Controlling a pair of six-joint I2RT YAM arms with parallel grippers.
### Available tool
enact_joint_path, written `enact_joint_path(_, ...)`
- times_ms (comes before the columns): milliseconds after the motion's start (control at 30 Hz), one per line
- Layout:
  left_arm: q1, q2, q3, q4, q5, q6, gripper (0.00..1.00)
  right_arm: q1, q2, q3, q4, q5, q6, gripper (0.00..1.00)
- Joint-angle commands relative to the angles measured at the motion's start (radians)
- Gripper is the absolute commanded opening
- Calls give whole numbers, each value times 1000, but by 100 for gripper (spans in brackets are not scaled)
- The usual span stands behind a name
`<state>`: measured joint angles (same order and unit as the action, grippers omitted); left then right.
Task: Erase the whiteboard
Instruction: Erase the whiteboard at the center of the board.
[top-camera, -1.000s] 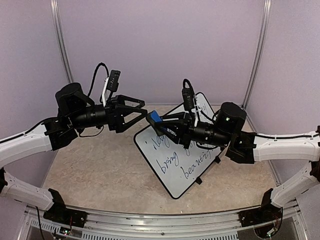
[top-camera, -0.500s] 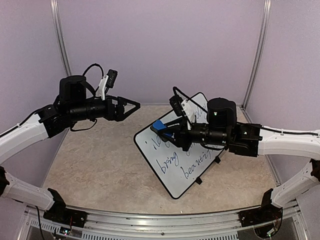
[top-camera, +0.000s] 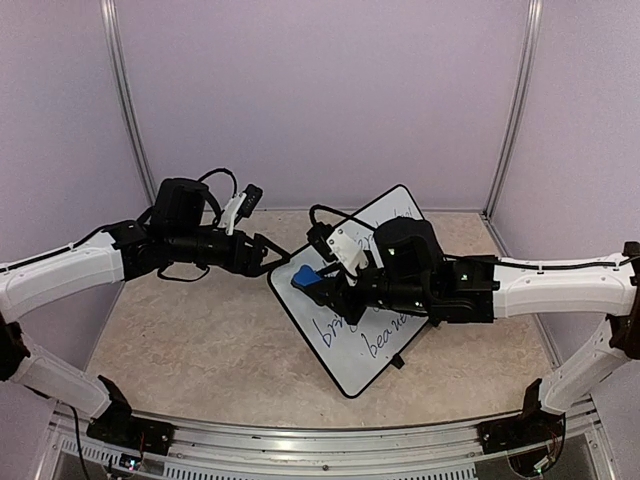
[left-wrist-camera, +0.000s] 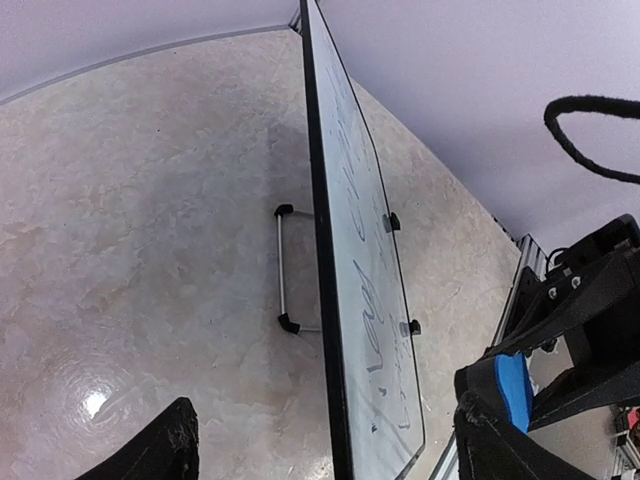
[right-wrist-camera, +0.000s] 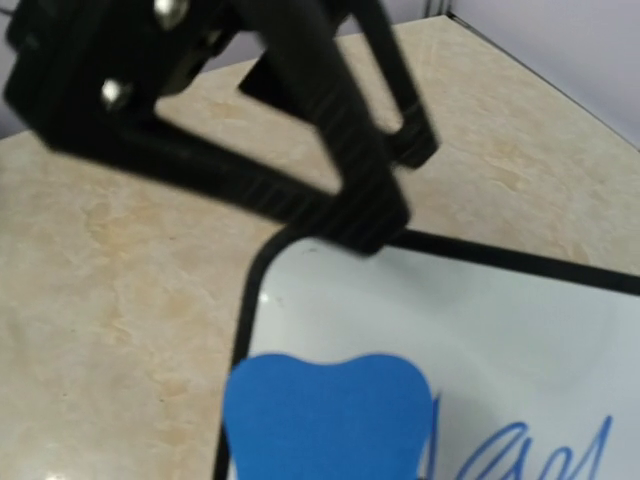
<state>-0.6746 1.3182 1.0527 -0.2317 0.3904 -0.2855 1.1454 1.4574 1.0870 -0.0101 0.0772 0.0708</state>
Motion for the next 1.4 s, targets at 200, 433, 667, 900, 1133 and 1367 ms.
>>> enact_joint_path(200,16,42,-44,64,107,-27,60,14,31,42,-11,42,-27,24)
enact_joint_path(433,40,28,-69,118,151,-58,39,22,84,81,-31,74,-36,24)
enact_joint_path(667,41,26,-74,138,171,-64,21,28,148,141,-84,116,-44,24)
enact_joint_path(900,41,26,-81,156,185,-70,17,33,169,141,-143,99,-26,24)
enact_joint_path(1133,43,17,-85,169,193,-75,17,33,145,85,-161,94,9,25)
enact_joint_path(1367,43,15,-89,180,209,-81,16,34,135,53,-152,98,32,25)
